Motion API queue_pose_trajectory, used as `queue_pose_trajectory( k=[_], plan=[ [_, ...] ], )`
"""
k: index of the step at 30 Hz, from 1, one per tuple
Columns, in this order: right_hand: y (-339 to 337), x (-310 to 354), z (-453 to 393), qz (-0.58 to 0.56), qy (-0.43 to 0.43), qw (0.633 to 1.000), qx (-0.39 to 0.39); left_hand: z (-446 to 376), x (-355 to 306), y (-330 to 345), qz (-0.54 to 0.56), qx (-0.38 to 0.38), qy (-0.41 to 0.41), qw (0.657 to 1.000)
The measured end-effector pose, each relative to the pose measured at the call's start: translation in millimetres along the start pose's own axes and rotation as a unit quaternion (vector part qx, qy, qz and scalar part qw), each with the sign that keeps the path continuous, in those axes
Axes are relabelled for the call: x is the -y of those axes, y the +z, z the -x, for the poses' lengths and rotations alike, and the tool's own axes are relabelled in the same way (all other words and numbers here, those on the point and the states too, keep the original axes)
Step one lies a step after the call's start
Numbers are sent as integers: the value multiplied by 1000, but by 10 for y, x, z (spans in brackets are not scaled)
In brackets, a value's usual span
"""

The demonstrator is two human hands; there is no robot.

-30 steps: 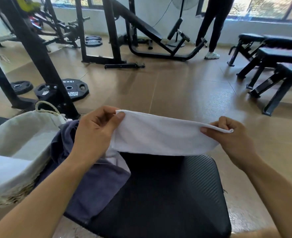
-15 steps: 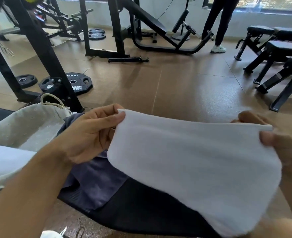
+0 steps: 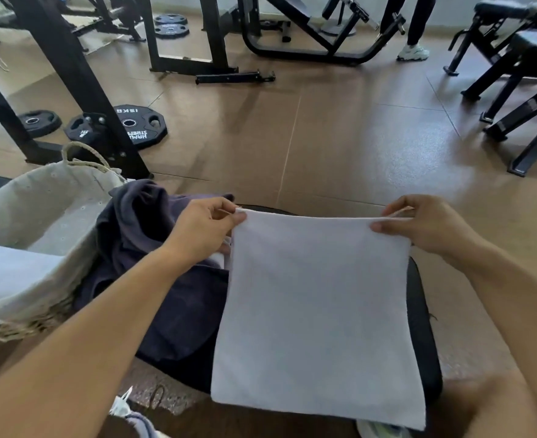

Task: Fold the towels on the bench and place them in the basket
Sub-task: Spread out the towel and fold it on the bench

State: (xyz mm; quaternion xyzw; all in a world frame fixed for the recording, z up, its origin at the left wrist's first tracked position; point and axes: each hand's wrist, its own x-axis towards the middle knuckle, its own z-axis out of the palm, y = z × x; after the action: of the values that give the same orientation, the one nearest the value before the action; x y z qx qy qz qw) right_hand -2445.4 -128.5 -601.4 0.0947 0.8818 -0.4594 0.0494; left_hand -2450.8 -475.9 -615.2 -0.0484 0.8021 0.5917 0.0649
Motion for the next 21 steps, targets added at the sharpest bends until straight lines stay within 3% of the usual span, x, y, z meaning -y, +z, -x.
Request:
queue_pose_trajectory(
  k=[4,9,13,15,17,21],
  plan=[
    [57,-92,-128,32,-13,998,-51,-108,52,31,-13,-33,15,999],
    [103,-180,-250,36,8,998,-58,-243,186,43,-105,-44,46,992],
    [251,-279,-367,43,12,997,-60,-192,200,161,-217,-124,138,958],
    [325,-320,-437,56,25,997,-49,-40,182,363,-251,-73,189,947],
    [351,-374,-507,62,46,996,-42,113,246,617,-296,31,224,928],
    [329,-461,-544,66,90,994,-12,173,574,848,-415,165,176,877]
  ],
)
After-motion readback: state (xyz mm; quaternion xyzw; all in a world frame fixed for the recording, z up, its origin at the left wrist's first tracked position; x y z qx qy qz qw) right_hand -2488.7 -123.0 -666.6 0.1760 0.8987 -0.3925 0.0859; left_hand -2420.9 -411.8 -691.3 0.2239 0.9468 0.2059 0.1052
